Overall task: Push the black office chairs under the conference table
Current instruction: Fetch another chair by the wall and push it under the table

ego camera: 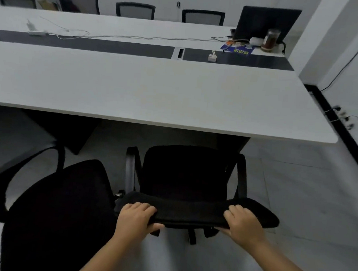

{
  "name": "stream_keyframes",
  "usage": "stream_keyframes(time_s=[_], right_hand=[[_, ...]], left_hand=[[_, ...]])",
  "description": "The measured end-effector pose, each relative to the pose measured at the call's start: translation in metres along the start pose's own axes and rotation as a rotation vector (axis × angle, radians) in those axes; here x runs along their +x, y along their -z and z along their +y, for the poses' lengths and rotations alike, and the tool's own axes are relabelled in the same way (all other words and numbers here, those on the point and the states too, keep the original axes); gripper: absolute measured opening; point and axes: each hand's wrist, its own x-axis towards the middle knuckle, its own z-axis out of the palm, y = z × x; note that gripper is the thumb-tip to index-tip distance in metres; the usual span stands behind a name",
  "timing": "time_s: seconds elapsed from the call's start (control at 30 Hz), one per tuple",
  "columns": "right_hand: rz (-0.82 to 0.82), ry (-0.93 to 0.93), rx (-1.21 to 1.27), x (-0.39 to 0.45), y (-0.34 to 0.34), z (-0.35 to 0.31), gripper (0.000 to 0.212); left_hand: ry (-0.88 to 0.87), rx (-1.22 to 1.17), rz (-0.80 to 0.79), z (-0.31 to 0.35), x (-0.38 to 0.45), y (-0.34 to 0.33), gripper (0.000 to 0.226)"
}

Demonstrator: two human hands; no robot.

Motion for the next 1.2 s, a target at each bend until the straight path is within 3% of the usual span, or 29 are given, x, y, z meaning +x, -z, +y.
stream_keyframes(time_s=[0.1,0.2,0.3,0.4,0.5,0.57,0.7,0.93,1.2], right_hand=[[0.052,-0.003,0.012,0.020,-0.010,0.006,0.068],[0.035,-0.024,0.010,0.041,-0.019,0.013,0.063],[0.018,-0.048,0.009,0.059,-0.028,0.006,0.049],[0.022,-0.088,0.032,0.074,-0.039,-0.009,0.048],[0.036,-0.126,0.050,0.089,-0.044,-0.017,0.050],[0.041,-0.143,0.050,0.096,-0.046,-0.019,0.050],[0.046,-0.146,0.053,0.098,-0.049,-0.021,0.048],[0.000,-0.128,0.011,0.095,-0.052,-0.022,0.042],[0.055,-0.147,0.024,0.087,-0.044,-0.026,0.047]], left_hand=[[-0.037,0.088,-0.050,-0.008,0.027,-0.004,0.043],[-0.061,0.188,-0.095,-0.011,0.055,-0.005,0.049],[-0.045,0.198,-0.065,-0.026,0.072,-0.009,0.049],[-0.059,0.197,-0.006,-0.053,0.080,-0.014,0.043],[-0.071,0.176,0.035,-0.072,0.093,-0.013,0.071],[-0.081,0.160,0.046,-0.078,0.099,-0.012,0.076],[-0.079,0.141,0.048,-0.079,0.103,-0.012,0.065],[-0.094,0.151,0.096,-0.080,0.103,-0.012,0.075],[-0.034,0.078,0.057,-0.072,0.080,-0.010,0.053]])
